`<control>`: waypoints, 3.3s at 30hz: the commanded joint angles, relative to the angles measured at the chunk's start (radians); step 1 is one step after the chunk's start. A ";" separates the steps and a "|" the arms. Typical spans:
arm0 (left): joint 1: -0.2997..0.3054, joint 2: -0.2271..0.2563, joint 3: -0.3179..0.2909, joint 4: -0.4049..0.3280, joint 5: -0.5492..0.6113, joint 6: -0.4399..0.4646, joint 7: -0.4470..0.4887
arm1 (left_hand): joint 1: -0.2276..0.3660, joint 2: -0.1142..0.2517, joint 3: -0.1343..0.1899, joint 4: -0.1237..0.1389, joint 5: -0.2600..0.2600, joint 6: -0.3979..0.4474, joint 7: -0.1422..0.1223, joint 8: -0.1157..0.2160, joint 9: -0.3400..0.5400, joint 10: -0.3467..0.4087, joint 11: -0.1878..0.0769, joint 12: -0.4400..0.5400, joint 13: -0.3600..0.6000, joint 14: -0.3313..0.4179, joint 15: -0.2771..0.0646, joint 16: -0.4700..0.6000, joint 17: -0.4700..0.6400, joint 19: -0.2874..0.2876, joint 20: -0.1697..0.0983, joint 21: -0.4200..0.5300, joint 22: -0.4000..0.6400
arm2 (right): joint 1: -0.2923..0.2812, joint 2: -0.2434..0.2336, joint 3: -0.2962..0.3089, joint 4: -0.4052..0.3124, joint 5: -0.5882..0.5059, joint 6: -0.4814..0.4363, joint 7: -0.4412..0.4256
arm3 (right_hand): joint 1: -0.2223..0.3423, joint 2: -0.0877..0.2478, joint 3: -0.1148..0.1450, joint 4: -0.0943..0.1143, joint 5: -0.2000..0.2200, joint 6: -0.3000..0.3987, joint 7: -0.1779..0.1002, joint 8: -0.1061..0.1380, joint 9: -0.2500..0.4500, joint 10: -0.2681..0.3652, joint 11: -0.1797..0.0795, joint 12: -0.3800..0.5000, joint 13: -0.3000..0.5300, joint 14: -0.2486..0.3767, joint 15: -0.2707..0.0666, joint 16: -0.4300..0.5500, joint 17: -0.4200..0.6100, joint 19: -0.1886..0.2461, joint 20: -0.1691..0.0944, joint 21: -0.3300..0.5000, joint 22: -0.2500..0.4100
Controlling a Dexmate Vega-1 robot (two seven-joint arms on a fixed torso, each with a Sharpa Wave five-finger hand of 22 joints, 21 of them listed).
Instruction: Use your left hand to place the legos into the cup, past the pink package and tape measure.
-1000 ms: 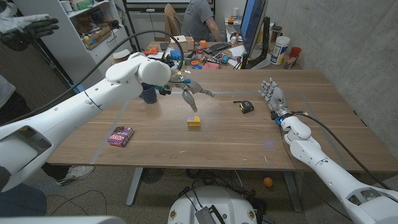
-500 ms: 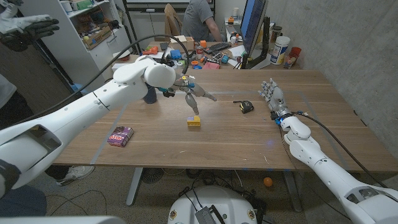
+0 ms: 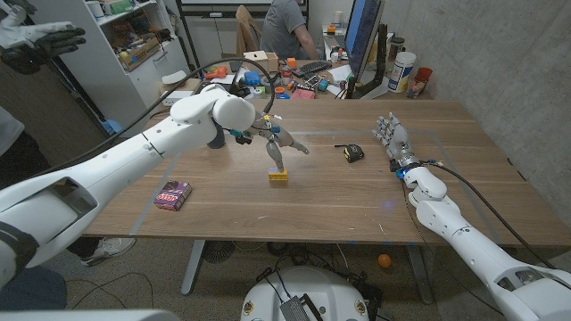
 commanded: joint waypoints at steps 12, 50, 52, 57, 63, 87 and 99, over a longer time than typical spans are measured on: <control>0.020 0.006 0.026 0.014 0.052 0.026 -0.023 | 0.025 0.013 -0.006 0.000 -0.011 0.004 -0.002 0.007 0.006 -0.057 0.007 0.009 0.005 -0.011 0.003 0.006 0.003 0.016 -0.001 0.008 0.002 | 0.014 0.008 -0.003 0.029 0.002 0.000 0.011 | 0.000 -0.007 -0.004 0.001 0.005 0.006 0.002 0.001 0.003 0.011 0.001 0.002 0.002 0.002 0.006 0.006 -0.001 -0.001 0.006 0.009 0.005; 0.080 -0.010 0.042 0.012 0.252 -0.003 0.082 | 0.064 0.056 -0.005 -0.004 -0.031 0.015 -0.002 0.015 0.009 -0.060 0.015 0.018 0.013 0.017 -0.011 0.018 0.007 0.051 -0.014 0.020 0.005 | 0.047 0.020 0.001 0.094 0.017 0.014 0.056 | -0.003 -0.010 -0.012 0.000 0.007 0.015 0.000 0.003 0.003 0.021 0.001 0.005 0.003 0.013 0.013 0.009 -0.001 0.001 0.011 0.009 0.005; 0.083 -0.013 0.042 0.016 0.251 -0.007 0.080 | 0.065 0.057 -0.006 -0.004 -0.032 0.016 -0.002 0.015 0.009 -0.058 0.013 0.020 0.014 0.018 -0.012 0.018 0.008 0.052 -0.017 0.020 0.005 | 0.049 0.019 0.002 0.098 0.016 0.016 0.058 | -0.003 -0.011 -0.012 0.000 0.007 0.015 0.001 0.003 0.003 0.023 0.001 0.005 0.003 0.014 0.013 0.009 -0.001 0.002 0.012 0.009 0.005; 0.092 -0.017 0.042 0.018 0.257 -0.012 0.082 | 0.067 0.061 -0.007 -0.004 -0.033 0.019 -0.002 0.017 0.010 -0.056 0.013 0.023 0.016 0.019 -0.013 0.018 0.009 0.056 -0.022 0.022 0.006 | 0.055 0.019 0.003 0.106 0.020 0.016 0.067 | -0.003 -0.012 -0.014 0.000 0.007 0.016 0.000 0.003 0.003 0.024 0.003 0.005 0.003 0.018 0.015 0.010 -0.001 0.003 0.013 0.010 0.005; 0.099 -0.025 0.044 0.024 0.255 -0.016 0.074 | 0.070 0.070 -0.008 -0.003 -0.036 0.022 -0.002 0.019 0.011 -0.054 0.018 0.028 0.020 0.022 -0.009 0.019 0.012 0.061 -0.021 0.024 0.007 | 0.064 0.021 0.003 0.118 0.021 0.017 0.077 | -0.004 -0.013 -0.015 0.000 0.008 0.017 0.000 0.003 0.003 0.025 0.002 0.005 0.003 0.019 0.015 0.011 -0.001 0.003 0.014 0.010 0.005; 0.147 -0.012 0.017 0.002 0.264 -0.016 0.155 | 0.247 0.102 -0.068 -0.030 -0.051 0.388 0.000 0.148 0.025 0.259 -0.027 0.287 0.140 0.422 -0.145 0.226 0.168 0.496 -0.169 0.203 0.019 | 0.065 0.016 0.013 0.123 0.027 0.021 0.079 | -0.004 -0.015 -0.019 -0.001 0.009 0.014 0.000 0.001 0.003 0.026 0.003 0.004 0.003 0.023 0.024 0.010 -0.001 0.003 0.018 0.009 0.005; 0.203 0.005 -0.017 -0.015 0.256 0.006 0.249 | 0.429 0.103 -0.075 -0.030 -0.044 0.797 0.160 0.247 0.016 0.483 -0.025 0.462 0.206 0.694 -0.250 0.342 0.301 0.749 -0.377 0.408 0.036 | 0.054 0.011 0.017 0.098 0.020 0.044 0.072 | -0.003 -0.016 -0.021 -0.002 0.010 0.014 -0.001 0.001 0.003 0.027 0.000 0.004 0.003 0.028 0.031 0.011 -0.001 0.003 0.022 0.009 0.005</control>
